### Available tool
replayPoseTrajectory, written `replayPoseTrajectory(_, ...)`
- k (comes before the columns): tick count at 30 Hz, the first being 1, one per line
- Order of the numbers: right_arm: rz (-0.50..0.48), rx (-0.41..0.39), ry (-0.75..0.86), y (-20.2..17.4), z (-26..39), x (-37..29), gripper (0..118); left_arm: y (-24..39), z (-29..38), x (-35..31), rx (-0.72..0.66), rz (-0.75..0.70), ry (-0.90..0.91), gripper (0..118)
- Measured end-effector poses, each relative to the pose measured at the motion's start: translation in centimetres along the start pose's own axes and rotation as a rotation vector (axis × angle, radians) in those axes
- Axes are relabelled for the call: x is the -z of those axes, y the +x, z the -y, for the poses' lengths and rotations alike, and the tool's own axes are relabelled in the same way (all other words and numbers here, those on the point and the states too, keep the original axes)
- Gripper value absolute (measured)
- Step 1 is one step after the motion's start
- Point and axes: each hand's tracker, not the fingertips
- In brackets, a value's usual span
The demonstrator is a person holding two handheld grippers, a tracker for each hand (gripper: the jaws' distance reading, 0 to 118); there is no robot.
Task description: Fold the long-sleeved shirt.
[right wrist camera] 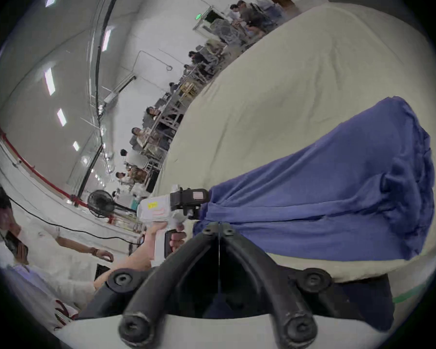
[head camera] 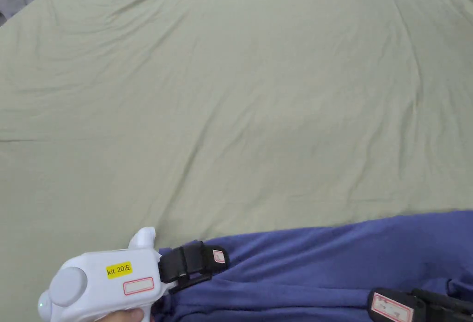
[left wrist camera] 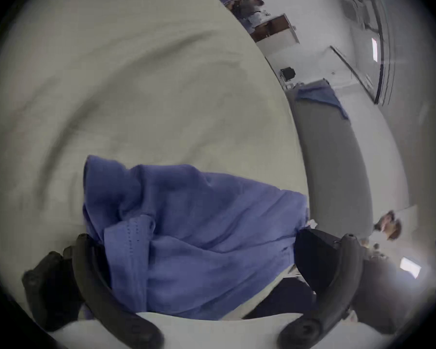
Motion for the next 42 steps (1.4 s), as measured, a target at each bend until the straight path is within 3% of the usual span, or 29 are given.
replayPoseTrajectory(2,0.001,-0.021,-0.013,-0.5,-0.2,0.8,0,0.5,0.4,0.2,-0.007,0.006,0.011,115)
replayPoseTrajectory(3,-0.003,-0.029,-0.02,-0.6,-0.3,1.0,0,0.8,0.6,0.2,-0.008,-0.003,0.023,104)
replayPoseTrajectory(4,-0.011,-0.035,-0.025,-0.6,-0.3,1.2,0,0.9,0.8,0.1,-0.022,-0.006,0.051,62)
replayPoseTrajectory(5,-0.015,-0.037,-0.027,-0.5,-0.3,1.3,0,0.6,0.9,0.2,-0.062,-0.006,0.096,5)
replayPoseTrajectory(6,-0.016,-0.039,-0.032,-0.5,-0.3,1.4,0,0.2,0.9,0.9,-0.119,0.033,0.112,6)
replayPoseTrajectory(7,-0.012,-0.043,-0.036,-0.5,-0.3,1.5,0,-0.5,1.3,1.7,-0.226,0.076,0.019,6)
replayPoseTrajectory(9,0.006,-0.046,-0.039,-1.2,0.0,1.8,0,-1.1,1.0,1.4,-0.212,0.12,0.074,6)
replayPoseTrajectory(12,0.022,-0.044,-0.04,-1.5,0.1,1.2,0,-3.0,0.9,-1.1,-0.4,0.258,0.111,6)
replayPoseTrajectory(17,0.05,-0.051,-0.047,-2.0,0.0,0.7,0,-4.3,-0.2,-6.8,-0.401,0.289,0.197,6)
replayPoseTrajectory(24,0.083,-0.041,-0.068,-2.8,0.2,1.7,0,-2.2,-0.6,-9.0,-0.362,0.332,0.183,6)
replayPoseTrajectory(35,0.051,-0.032,-0.043,-5.4,-0.6,4.6,0,-5.4,-3.3,-17.2,-0.327,0.339,0.305,6)
replayPoseTrajectory(42,0.235,-0.15,-0.102,-8.0,-0.6,5.6,0,-7.2,-4.1,-23.1,-0.307,0.219,0.382,6)
